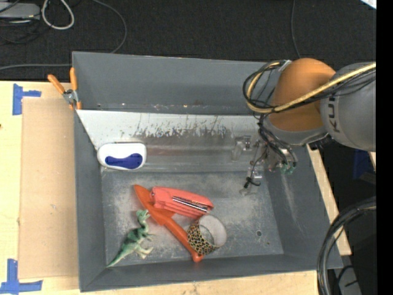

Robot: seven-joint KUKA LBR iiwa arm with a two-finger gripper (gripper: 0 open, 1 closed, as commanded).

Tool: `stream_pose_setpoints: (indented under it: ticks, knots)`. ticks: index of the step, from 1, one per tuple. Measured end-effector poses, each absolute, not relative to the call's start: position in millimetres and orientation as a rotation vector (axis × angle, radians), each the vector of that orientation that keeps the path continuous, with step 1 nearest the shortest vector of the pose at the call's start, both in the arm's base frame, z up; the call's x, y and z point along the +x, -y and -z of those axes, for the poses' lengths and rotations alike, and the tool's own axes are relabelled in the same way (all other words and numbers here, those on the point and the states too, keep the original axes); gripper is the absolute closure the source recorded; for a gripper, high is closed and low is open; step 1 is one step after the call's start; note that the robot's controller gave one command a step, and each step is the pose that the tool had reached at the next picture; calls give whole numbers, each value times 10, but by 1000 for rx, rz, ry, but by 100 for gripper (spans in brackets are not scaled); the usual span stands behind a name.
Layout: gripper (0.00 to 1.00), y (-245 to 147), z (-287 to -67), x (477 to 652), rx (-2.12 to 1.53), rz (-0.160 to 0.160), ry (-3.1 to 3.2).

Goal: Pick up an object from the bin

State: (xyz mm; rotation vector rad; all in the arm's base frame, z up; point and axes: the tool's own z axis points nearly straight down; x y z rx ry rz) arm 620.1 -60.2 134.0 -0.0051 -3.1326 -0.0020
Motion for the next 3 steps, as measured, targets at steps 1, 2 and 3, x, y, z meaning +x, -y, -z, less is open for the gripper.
stream_pose_setpoints:
  ticks: [1,2,3]
  knots:
    - [0,599,-1386,6219,-2,1,3140]
    - [0,-192,-684,5965,148,4,3129]
    - [0,-543,-1215,5989,37,-2,3151]
